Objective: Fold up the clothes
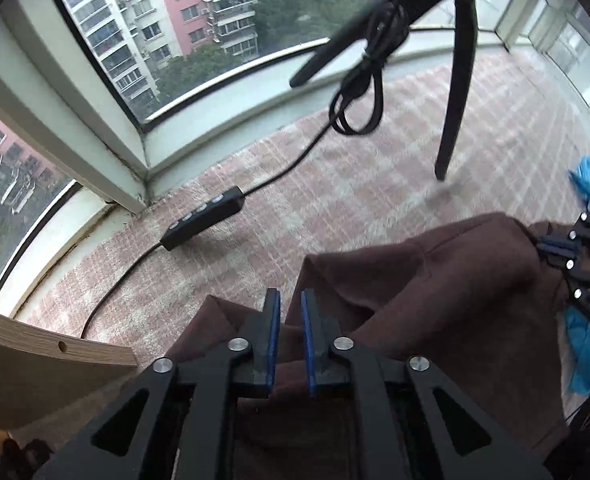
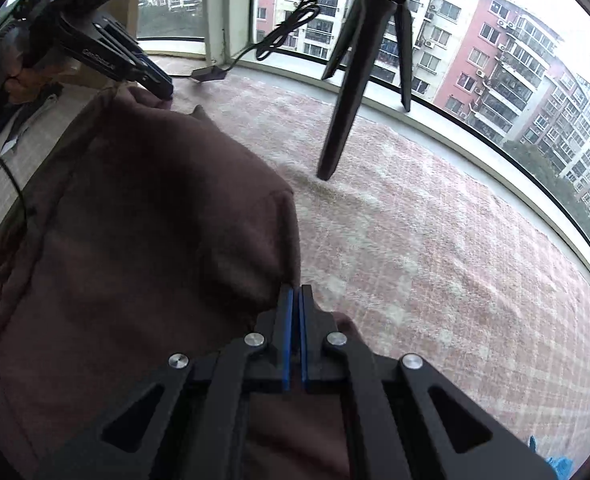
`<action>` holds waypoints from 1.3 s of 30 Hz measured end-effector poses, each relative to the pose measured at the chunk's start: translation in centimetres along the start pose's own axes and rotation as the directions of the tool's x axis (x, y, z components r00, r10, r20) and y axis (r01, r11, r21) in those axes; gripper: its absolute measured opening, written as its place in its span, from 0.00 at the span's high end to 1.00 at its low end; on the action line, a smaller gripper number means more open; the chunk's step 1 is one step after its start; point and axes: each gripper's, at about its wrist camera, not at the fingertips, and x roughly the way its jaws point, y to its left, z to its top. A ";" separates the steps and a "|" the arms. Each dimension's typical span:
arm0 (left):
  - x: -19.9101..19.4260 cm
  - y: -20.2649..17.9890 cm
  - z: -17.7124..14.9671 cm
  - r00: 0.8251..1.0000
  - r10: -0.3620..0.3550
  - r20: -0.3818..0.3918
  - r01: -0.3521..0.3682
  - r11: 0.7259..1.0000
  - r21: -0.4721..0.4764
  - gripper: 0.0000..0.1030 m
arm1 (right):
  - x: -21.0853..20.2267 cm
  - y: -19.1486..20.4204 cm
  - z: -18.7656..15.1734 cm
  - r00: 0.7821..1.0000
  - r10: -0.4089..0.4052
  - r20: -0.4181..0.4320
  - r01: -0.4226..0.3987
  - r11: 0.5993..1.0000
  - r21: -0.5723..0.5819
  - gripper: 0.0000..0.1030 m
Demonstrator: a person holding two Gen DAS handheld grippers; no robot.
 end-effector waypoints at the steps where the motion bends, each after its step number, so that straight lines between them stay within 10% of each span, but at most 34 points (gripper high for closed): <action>1: 0.5 0.0 -0.4 1.000 0.008 -0.023 -0.008 1.000 0.009 0.61 | -0.4 0.6 -0.3 1.000 -0.001 0.004 0.001 1.000 -0.024 0.97; 12: 0.9 -3.0 -4.7 0.995 0.092 -0.050 -0.085 0.989 0.122 0.63 | -0.6 3.5 -2.4 0.999 0.003 -0.054 -0.009 0.994 -0.108 0.97; 19: -1.5 -3.7 -3.3 0.991 -0.136 0.012 0.135 0.987 0.085 0.61 | -0.7 4.2 -2.7 0.999 -0.008 -0.053 0.001 0.992 -0.128 0.97; 30: 1.0 -5.3 -1.7 0.955 -0.291 -0.060 0.291 0.957 -0.005 0.65 | -0.8 4.8 -2.8 0.999 -0.023 -0.049 0.015 0.988 -0.152 0.97; 35: 3.1 -5.9 -1.8 0.948 -0.307 -0.085 0.305 0.952 -0.040 0.95 | -1.0 4.9 -2.9 0.999 -0.018 -0.050 0.010 0.990 -0.142 0.97; 39: 1.7 -5.8 -1.5 0.963 -0.266 -0.036 0.264 0.963 -0.043 0.97 | -1.1 4.1 -2.9 0.999 -0.014 -0.046 0.009 0.994 -0.108 0.97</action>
